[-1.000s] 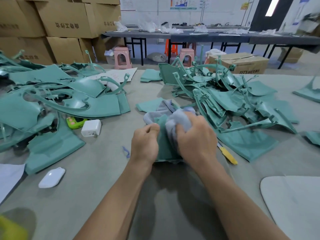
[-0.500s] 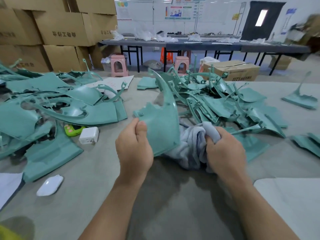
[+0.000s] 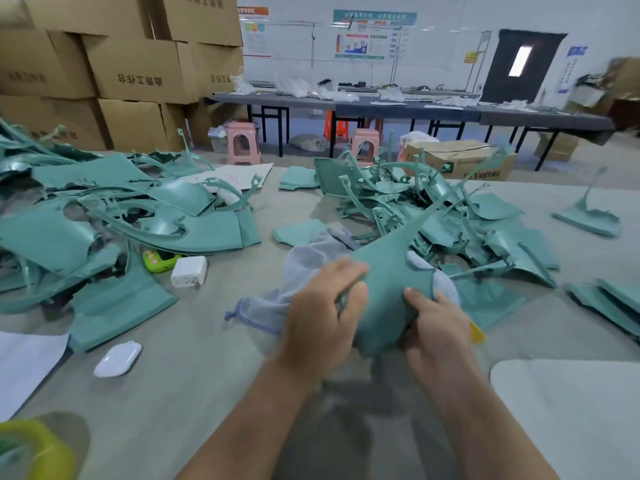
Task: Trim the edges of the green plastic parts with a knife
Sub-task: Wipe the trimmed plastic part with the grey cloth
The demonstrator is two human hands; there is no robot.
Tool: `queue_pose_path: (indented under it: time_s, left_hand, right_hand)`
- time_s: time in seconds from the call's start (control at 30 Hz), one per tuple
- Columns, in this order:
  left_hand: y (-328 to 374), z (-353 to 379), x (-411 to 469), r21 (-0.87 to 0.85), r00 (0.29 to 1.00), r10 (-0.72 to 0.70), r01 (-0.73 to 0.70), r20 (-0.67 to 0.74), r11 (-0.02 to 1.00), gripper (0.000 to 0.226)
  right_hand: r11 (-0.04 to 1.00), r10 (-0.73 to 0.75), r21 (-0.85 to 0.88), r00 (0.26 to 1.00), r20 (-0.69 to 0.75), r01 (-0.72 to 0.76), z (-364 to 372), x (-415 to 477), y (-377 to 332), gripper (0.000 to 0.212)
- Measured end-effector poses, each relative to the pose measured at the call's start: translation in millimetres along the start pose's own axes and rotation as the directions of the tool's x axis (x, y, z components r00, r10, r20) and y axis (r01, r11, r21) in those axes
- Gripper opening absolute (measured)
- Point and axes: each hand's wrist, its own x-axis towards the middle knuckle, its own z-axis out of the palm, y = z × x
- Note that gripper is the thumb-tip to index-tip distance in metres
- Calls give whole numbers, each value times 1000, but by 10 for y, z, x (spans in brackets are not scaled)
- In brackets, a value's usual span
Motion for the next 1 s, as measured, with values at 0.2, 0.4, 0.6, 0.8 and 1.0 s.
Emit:
queue_pose_path:
  time_s: [0.2,0.4,0.6,0.8,1.0]
  left_hand:
    - [-137,-18,153,-427,783,-470,618,407,660,31]
    - [-30,49,151,-642,846,-532,429,40,635,18]
    - [102,81,-37,-19,999,-23,23,29,1000,39]
    - [153,258,-124,30,963,-7,-1,269,1000,50]
    - [-113,159,-1,96,947,-299,289,115,952,40]
  right_hand:
    - [979,175,-150,951,255,-140,-370,113,-28,26]
    - [975,-112,-196,993,-25,105,-350,93,-66,16]
    - [999,-31,-21,894,447,45,-126,-236,-9,50]
    - [983,130,124,990,60,-137,-237,-31,-26,25]
    - [999,13,37,995,97,-17,-380,16,37,32]
